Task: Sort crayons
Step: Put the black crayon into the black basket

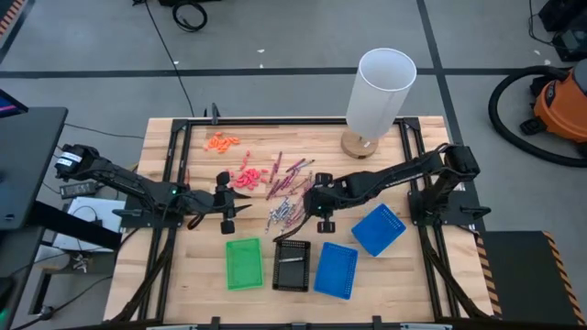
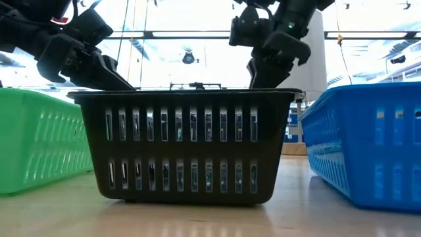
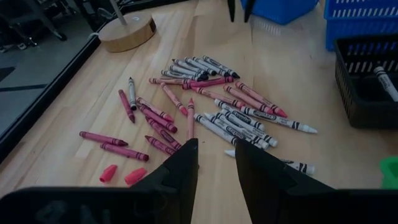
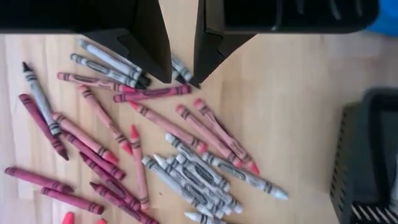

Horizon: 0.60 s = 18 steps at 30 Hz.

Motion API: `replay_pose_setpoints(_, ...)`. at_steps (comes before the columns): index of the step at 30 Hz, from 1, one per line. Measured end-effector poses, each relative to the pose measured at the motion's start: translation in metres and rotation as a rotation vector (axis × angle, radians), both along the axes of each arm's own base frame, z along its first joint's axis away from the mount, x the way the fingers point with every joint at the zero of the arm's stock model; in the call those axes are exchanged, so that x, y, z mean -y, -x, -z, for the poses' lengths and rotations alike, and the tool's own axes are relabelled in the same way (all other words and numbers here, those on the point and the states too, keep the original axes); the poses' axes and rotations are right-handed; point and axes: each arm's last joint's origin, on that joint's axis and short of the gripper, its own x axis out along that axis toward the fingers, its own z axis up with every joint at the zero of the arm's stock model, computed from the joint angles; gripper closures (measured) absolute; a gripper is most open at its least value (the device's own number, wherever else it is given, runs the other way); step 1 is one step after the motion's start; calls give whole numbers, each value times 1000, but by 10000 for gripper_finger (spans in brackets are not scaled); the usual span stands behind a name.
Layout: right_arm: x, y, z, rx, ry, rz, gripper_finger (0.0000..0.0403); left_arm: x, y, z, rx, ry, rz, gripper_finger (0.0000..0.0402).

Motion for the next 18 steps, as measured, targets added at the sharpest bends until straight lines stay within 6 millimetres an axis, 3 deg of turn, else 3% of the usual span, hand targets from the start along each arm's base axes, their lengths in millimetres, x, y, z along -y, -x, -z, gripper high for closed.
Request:
replay_pose_setpoints(11, 28, 14, 30, -97, -28, -12, 233, 0, 1, 2, -25, -19, 5, 285)
replay_pose_setpoints(18, 37, 20, 54, -42, -62, -54, 235, -1, 1, 2, -29, -32, 10, 285)
